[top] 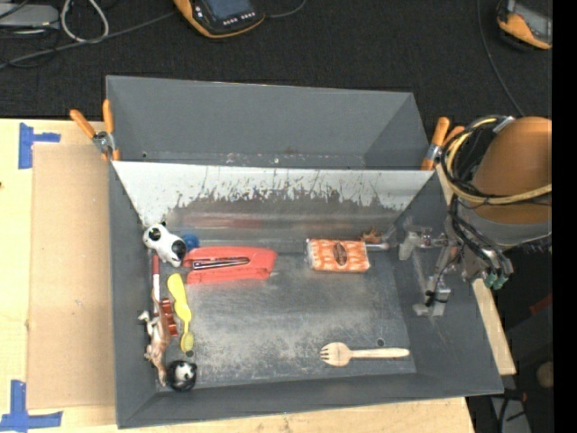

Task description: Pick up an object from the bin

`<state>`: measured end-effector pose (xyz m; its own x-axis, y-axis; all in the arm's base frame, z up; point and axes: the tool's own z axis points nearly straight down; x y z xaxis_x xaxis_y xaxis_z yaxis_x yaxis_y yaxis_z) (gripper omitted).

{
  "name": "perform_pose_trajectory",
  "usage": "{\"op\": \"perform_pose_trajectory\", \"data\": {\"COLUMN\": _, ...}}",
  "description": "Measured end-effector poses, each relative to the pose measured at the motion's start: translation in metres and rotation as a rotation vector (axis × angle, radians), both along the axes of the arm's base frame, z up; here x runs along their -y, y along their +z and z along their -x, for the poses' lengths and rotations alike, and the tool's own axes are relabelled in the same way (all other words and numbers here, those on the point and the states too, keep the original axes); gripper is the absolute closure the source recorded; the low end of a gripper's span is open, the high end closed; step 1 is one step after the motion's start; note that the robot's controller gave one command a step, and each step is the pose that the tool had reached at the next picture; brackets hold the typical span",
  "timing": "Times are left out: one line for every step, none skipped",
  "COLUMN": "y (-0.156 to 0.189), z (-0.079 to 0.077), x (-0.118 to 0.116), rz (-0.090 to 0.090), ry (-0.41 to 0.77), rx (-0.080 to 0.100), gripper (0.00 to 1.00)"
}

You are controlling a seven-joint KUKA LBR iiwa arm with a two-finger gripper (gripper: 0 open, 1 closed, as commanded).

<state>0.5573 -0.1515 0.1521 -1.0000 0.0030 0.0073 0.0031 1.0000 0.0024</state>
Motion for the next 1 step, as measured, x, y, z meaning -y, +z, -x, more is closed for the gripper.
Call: {"op": "perform_pose_trajectory", "data": {"y": 0.0036, "z": -0.0019, "x": -0.0002, "rz": 0.002, "ry": 0.004, "rx": 0.007, "gripper": 0.00}}
